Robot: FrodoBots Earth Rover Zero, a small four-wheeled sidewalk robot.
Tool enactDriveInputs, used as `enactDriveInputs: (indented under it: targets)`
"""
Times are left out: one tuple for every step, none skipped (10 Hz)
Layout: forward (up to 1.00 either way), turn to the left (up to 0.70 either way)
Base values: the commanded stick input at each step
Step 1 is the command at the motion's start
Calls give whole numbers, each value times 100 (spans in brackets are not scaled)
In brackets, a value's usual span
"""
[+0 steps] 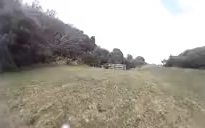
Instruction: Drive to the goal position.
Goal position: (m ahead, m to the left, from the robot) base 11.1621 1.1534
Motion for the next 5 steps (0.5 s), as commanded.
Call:
enactDriveInputs:
  targets:
    - [100,-40]
    - [100,-40]
    - [100,-40]
    - [100,-3]
    - [100,-2]
